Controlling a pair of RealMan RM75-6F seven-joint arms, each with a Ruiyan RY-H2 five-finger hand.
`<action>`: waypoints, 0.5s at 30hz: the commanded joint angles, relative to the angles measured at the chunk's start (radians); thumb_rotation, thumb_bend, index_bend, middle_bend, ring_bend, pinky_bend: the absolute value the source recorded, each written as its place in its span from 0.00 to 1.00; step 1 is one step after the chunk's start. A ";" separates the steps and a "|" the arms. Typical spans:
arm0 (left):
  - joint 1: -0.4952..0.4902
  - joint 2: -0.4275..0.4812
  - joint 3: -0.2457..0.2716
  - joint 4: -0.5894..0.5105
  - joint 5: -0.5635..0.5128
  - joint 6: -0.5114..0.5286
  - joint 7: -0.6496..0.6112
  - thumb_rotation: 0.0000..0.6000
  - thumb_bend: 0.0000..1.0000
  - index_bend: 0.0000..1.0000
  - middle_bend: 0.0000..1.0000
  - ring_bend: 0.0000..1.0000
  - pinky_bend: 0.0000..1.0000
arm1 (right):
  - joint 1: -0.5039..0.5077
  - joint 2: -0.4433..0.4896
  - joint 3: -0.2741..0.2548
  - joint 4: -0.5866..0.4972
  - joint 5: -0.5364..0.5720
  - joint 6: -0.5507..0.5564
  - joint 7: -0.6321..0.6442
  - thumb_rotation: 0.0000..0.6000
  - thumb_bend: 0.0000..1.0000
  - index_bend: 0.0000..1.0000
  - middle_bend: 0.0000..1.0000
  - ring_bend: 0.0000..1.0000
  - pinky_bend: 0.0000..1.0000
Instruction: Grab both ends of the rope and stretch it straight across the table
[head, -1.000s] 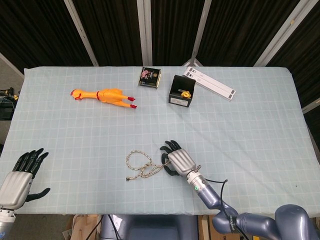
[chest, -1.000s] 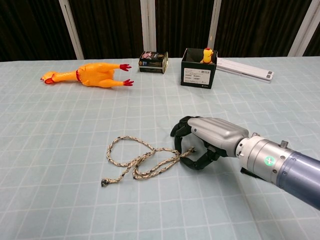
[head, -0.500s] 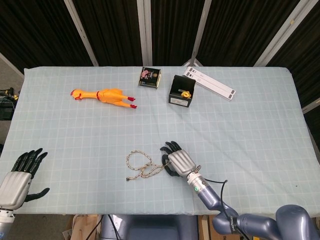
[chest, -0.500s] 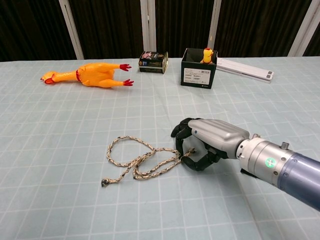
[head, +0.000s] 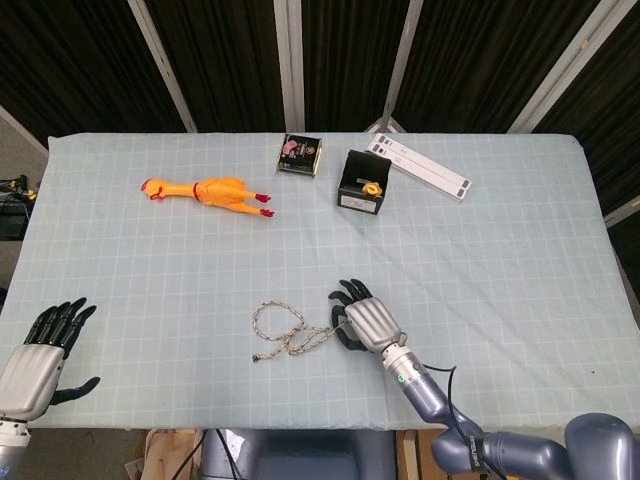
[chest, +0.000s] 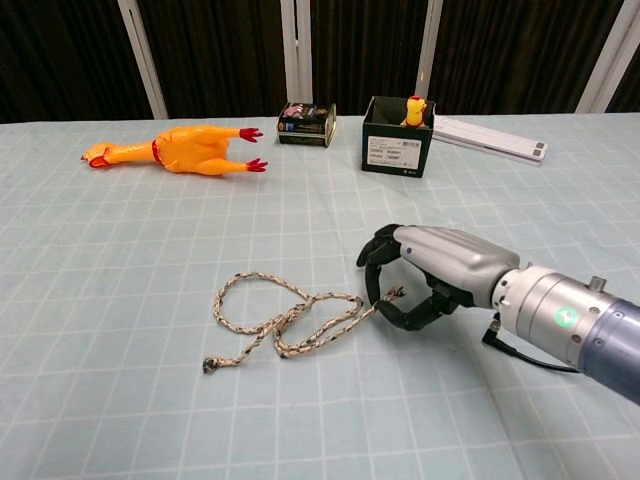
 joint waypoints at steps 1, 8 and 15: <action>-0.001 -0.001 0.000 -0.005 -0.002 -0.003 0.005 1.00 0.03 0.02 0.00 0.00 0.00 | -0.010 0.015 0.010 -0.016 0.008 0.017 -0.003 1.00 0.52 0.56 0.24 0.01 0.00; -0.017 -0.009 -0.007 -0.020 0.000 -0.025 0.047 1.00 0.05 0.02 0.00 0.00 0.00 | -0.030 0.049 0.037 -0.073 0.041 0.055 -0.028 1.00 0.52 0.56 0.24 0.01 0.00; -0.053 -0.006 -0.026 -0.067 -0.021 -0.076 0.110 1.00 0.08 0.06 0.00 0.00 0.00 | -0.050 0.073 0.037 -0.117 0.062 0.084 -0.058 1.00 0.52 0.56 0.24 0.01 0.00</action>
